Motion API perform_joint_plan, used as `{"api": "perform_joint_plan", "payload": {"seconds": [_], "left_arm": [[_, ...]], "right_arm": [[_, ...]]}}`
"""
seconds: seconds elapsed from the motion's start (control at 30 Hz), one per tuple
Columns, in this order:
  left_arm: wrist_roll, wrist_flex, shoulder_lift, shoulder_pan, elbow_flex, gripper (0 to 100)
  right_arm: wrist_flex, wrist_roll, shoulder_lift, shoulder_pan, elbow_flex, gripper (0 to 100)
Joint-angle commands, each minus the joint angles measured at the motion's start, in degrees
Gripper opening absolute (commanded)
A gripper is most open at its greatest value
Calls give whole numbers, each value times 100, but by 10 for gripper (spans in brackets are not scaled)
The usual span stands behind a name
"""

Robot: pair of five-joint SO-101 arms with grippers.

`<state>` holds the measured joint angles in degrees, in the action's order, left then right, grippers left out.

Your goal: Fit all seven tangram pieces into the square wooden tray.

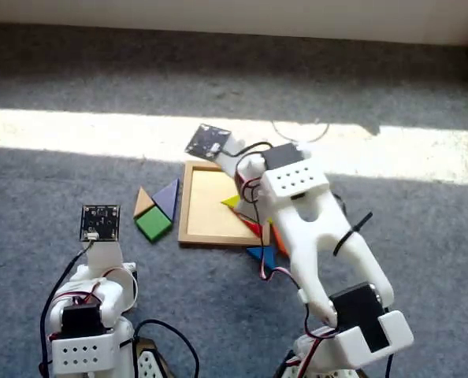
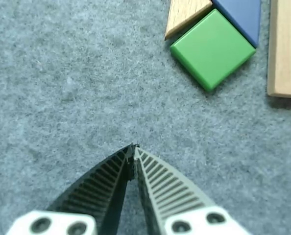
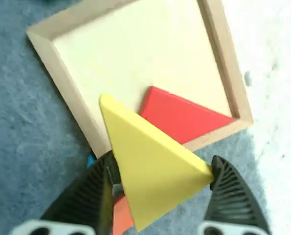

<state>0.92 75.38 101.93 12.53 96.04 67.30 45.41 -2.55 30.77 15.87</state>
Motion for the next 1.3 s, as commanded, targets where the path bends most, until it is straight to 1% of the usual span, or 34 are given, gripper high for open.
{"api": "perform_joint_plan", "payload": {"seconds": [0.0,0.07,0.2,0.4,0.6,0.8,0.87,0.97,1.03,1.27], "left_arm": [[-35,26,207,-4,110,6],[-35,26,207,-4,110,6],[-35,26,207,-4,110,6],[-35,26,207,-4,110,6],[-35,26,207,-4,110,6],[-35,26,207,-4,110,6],[-35,26,207,-4,110,6],[-35,26,207,-4,110,6],[-35,26,207,-4,110,6],[-35,26,207,-4,110,6]], "right_arm": [[-716,-53,-303,497,-84,146],[-936,-53,-268,690,-66,146],[-989,-44,198,901,-119,146],[-1121,-18,954,945,-163,146],[-1226,-18,1077,927,-163,146],[-1007,-18,1086,936,-154,149],[-831,-18,1095,936,-163,181],[-743,-44,1095,927,-171,273],[-743,-44,1095,919,-154,316],[-743,-44,1077,927,-145,322]]}}
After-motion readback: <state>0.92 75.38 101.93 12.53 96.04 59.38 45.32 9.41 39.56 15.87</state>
